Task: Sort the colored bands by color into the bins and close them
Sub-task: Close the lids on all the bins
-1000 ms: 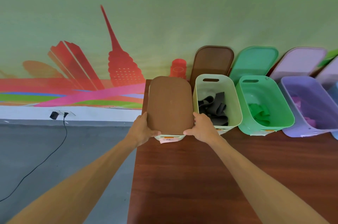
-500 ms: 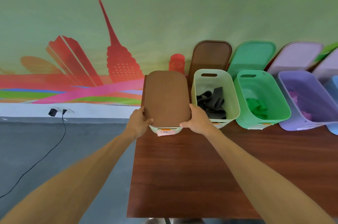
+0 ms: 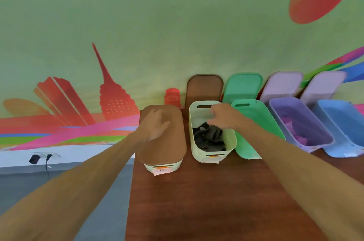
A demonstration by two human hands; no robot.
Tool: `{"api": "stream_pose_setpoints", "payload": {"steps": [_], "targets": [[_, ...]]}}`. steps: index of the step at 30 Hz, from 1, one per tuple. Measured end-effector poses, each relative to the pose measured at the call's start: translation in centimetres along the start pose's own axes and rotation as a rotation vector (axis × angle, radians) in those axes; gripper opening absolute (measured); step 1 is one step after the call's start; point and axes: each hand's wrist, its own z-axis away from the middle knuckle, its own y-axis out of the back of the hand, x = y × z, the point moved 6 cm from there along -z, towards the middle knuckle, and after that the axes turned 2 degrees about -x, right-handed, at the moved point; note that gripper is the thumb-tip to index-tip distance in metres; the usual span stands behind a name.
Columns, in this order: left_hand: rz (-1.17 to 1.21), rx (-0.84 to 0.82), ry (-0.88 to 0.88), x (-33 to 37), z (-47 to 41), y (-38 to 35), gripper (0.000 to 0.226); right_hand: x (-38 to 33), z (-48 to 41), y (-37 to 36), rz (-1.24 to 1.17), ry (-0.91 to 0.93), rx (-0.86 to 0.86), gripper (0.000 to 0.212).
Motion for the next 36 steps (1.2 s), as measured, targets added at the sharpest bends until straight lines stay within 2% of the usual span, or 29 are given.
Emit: {"api": "stream_pose_setpoints", "payload": {"steps": [3, 7, 11, 16, 20, 23, 26, 30, 33, 36], "targets": [[-0.034, -0.028, 0.001, 3.8, -3.5, 0.7, 0.034, 2.9, -2.1, 3.4, 0.035, 0.005, 0.042, 0.033], [-0.101, -0.063, 0.017, 7.8, -8.7, 0.6, 0.038, 6.8, -5.9, 6.2, 0.097, 0.032, 0.030, 0.039], [-0.173, -0.070, 0.088, 10.0, -14.1, 0.8, 0.048, 10.4, -10.1, 8.0, 0.118, 0.080, 0.057, 0.035], [-0.214, -0.035, 0.149, 11.3, -19.3, 0.1, 0.045, 12.5, -15.3, 8.0, 0.115, 0.152, 0.090, 0.029], [-0.213, -0.033, 0.195, 11.5, -21.8, -0.9, 0.043, 12.9, -18.1, 7.0, 0.025, 0.194, 0.151, 0.045], [-0.146, -0.001, 0.212, 11.4, -22.6, -1.3, 0.041, 13.2, -19.2, 5.8, -0.038, 0.218, 0.163, 0.047], [-0.068, 0.001, 0.239, 10.8, -22.1, -1.5, 0.052, 13.5, -19.8, 4.8, -0.113, 0.240, 0.168, 0.051], [-0.015, -0.064, 0.365, 9.6, -20.8, -2.4, 0.084, 13.4, -19.6, 4.2, -0.301, 0.272, 0.179, 0.053], [0.010, -0.118, 0.408, 8.8, -19.6, -4.1, 0.087, 13.6, -19.3, 2.8, -0.331, 0.217, 0.096, 0.064], [0.038, -0.095, 0.441, 8.3, -18.6, -4.7, 0.096, 14.0, -18.2, 1.6, -0.349, 0.150, 0.072, 0.070]]}}
